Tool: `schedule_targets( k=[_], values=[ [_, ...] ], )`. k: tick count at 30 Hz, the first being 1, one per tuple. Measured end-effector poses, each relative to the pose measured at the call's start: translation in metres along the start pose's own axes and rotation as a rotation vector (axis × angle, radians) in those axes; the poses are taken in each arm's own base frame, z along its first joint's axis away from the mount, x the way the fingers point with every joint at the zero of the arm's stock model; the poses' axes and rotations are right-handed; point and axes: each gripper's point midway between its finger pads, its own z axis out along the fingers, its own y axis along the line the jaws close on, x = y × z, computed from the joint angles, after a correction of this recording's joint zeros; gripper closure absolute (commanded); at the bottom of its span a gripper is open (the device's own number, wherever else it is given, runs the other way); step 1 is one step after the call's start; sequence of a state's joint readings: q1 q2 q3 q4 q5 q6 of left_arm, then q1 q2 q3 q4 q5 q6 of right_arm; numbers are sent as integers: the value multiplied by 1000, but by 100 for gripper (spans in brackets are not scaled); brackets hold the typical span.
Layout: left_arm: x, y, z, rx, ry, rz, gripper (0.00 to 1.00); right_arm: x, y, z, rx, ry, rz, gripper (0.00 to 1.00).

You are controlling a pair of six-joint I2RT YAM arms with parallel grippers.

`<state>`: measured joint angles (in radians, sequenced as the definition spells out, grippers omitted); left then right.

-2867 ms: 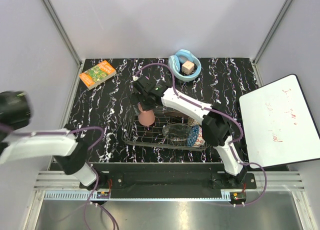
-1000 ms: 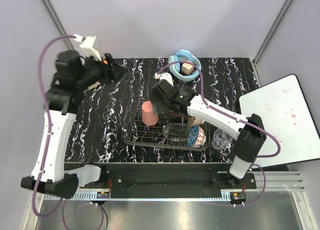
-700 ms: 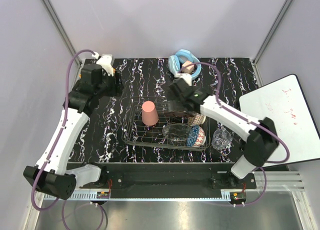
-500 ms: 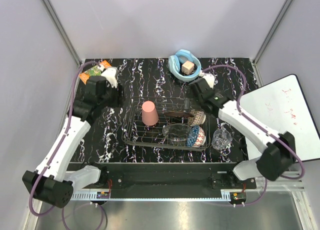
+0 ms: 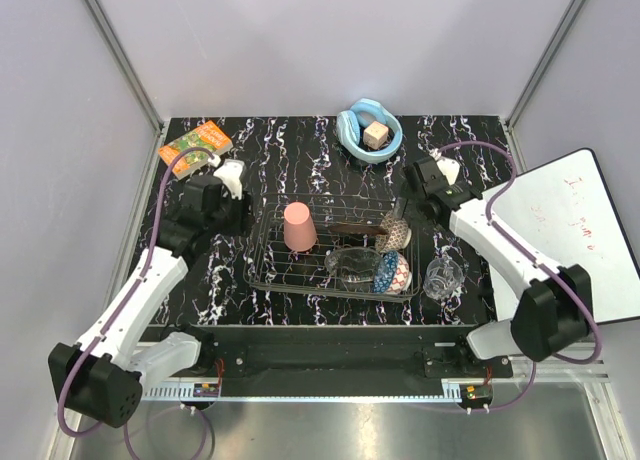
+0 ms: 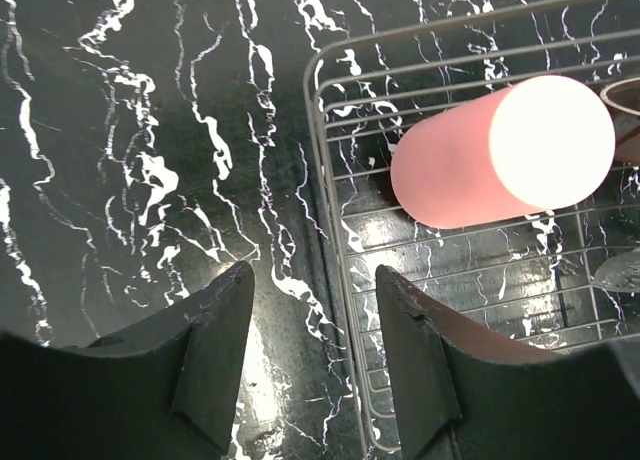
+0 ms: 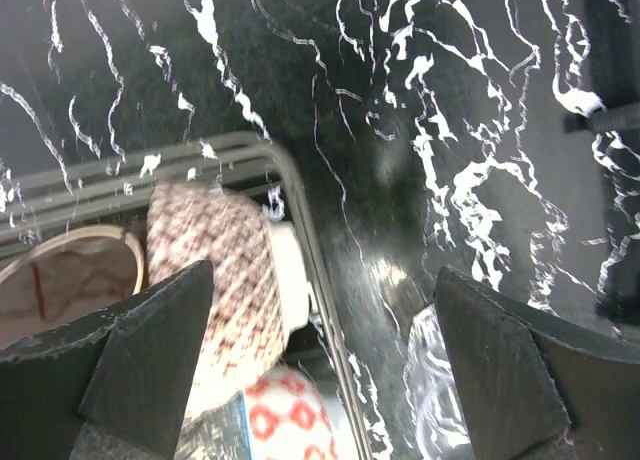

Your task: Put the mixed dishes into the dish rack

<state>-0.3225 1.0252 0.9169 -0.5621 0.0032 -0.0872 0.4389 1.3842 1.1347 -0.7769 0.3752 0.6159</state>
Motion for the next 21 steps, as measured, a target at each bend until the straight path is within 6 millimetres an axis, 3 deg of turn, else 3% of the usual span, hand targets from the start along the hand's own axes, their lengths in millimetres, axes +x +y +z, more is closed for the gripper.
schedule_targets(
  k=[6, 10, 16, 21],
  values=[
    [17, -6, 6, 24, 31, 0, 45, -4, 2, 27, 15, 28, 37, 0],
    [19, -9, 7, 36, 35, -3, 46, -7, 14, 40, -10, 43, 48, 0],
    [17, -14, 9, 52, 22, 5, 46, -5, 33, 51, -67, 83, 59, 0],
    [29, -17, 15, 60, 49, 28, 47, -3, 45, 57, -98, 119, 57, 0]
  ],
)
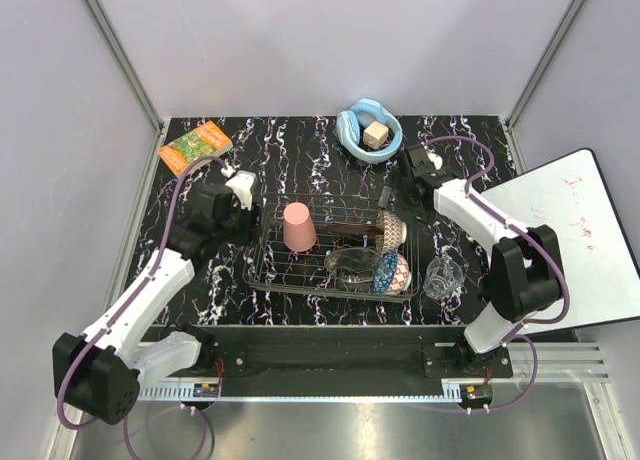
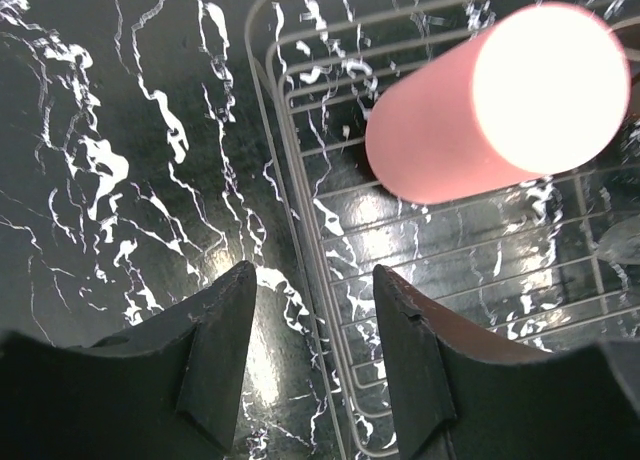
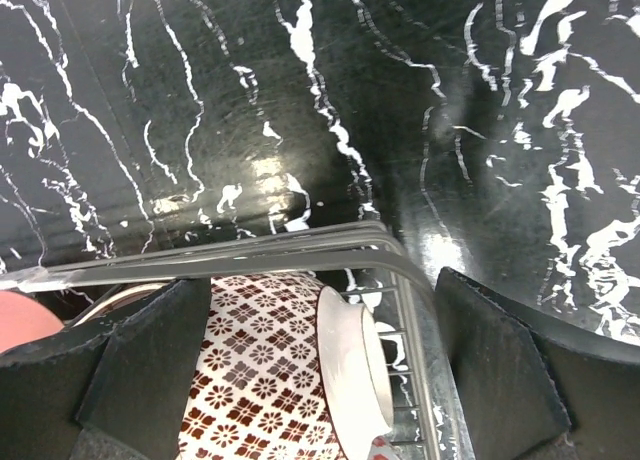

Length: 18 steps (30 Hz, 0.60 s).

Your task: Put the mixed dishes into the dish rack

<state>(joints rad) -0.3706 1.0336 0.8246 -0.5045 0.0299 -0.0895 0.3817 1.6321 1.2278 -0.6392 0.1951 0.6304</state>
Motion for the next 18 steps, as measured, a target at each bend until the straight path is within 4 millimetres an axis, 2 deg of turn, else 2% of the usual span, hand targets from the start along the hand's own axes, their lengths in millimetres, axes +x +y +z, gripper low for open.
schedule_targets(
  k=[11, 18],
  values=[
    [28, -1, 26, 7, 86, 77, 52, -3, 1, 4, 4, 4, -32, 0],
    [33, 4, 38, -15, 98, 104, 54, -13, -16, 5, 49, -24, -48, 1]
  ],
)
